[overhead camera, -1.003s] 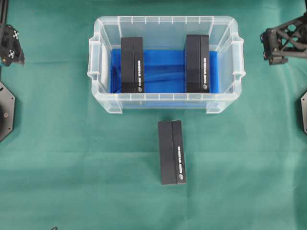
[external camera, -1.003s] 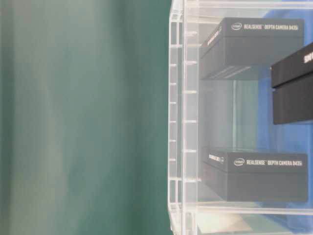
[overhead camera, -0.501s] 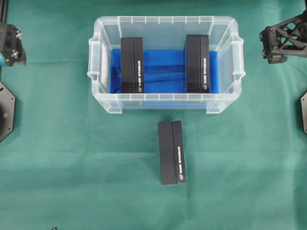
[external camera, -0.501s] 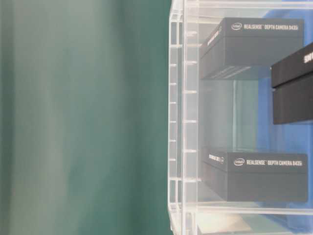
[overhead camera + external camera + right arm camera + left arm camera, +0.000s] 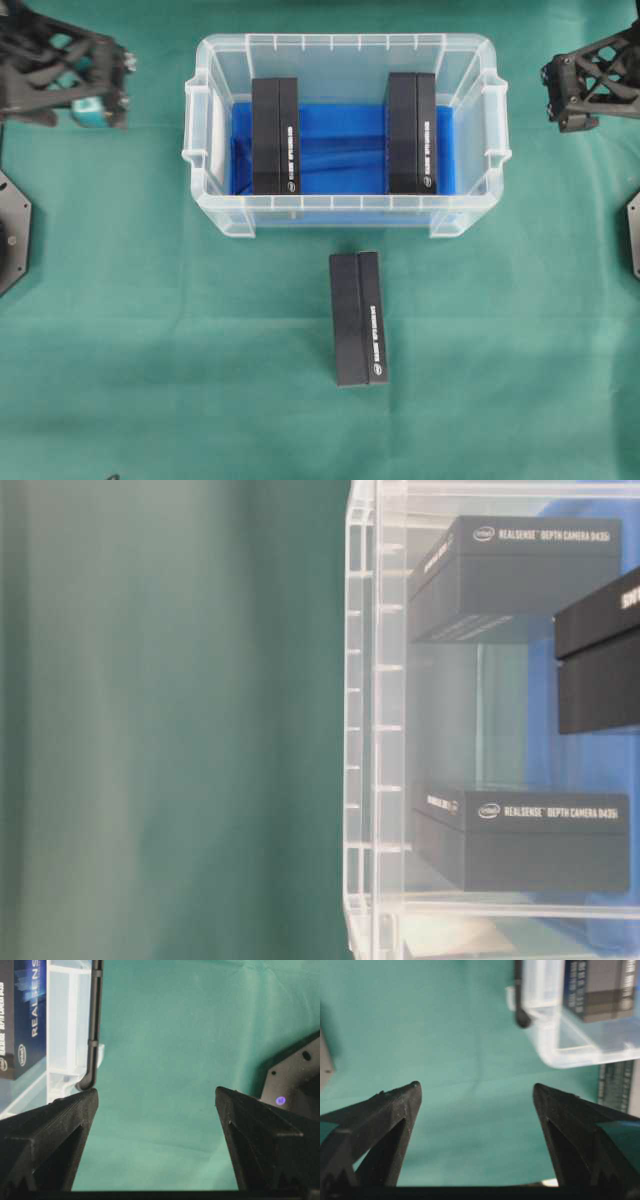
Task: Take out the box from the case.
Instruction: 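Move the left gripper over the left black box in the bin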
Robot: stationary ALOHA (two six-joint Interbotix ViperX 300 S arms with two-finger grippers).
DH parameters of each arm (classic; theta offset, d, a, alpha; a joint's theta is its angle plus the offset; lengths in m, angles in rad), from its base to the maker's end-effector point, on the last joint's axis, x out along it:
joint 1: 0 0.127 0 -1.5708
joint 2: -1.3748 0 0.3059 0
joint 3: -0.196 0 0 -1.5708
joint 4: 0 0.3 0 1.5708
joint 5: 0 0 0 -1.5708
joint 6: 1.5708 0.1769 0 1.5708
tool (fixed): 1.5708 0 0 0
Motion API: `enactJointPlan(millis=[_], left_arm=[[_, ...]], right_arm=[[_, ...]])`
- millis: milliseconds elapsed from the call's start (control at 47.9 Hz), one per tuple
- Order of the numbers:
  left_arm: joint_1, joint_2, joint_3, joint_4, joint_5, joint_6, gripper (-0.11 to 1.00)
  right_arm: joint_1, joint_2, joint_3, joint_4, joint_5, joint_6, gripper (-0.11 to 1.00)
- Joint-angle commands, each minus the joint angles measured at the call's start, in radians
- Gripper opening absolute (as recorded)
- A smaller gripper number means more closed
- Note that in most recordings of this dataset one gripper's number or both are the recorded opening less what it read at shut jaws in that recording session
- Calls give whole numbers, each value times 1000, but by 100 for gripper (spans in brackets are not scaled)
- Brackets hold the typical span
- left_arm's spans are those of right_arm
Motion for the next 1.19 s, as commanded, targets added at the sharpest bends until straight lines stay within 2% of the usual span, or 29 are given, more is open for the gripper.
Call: enactJointPlan(millis=[0, 606, 1170], left_arm=[[-12, 35, -64, 6, -8, 0, 90], [-26, 324, -365, 12, -18, 6, 90], [-28, 456, -520, 11, 20, 11, 90]], right_arm=[[-3, -6, -6, -8, -6, -9, 92], [-3, -6, -2, -25, -69, -26, 92], [-3, -5, 6, -25, -71, -26, 92]])
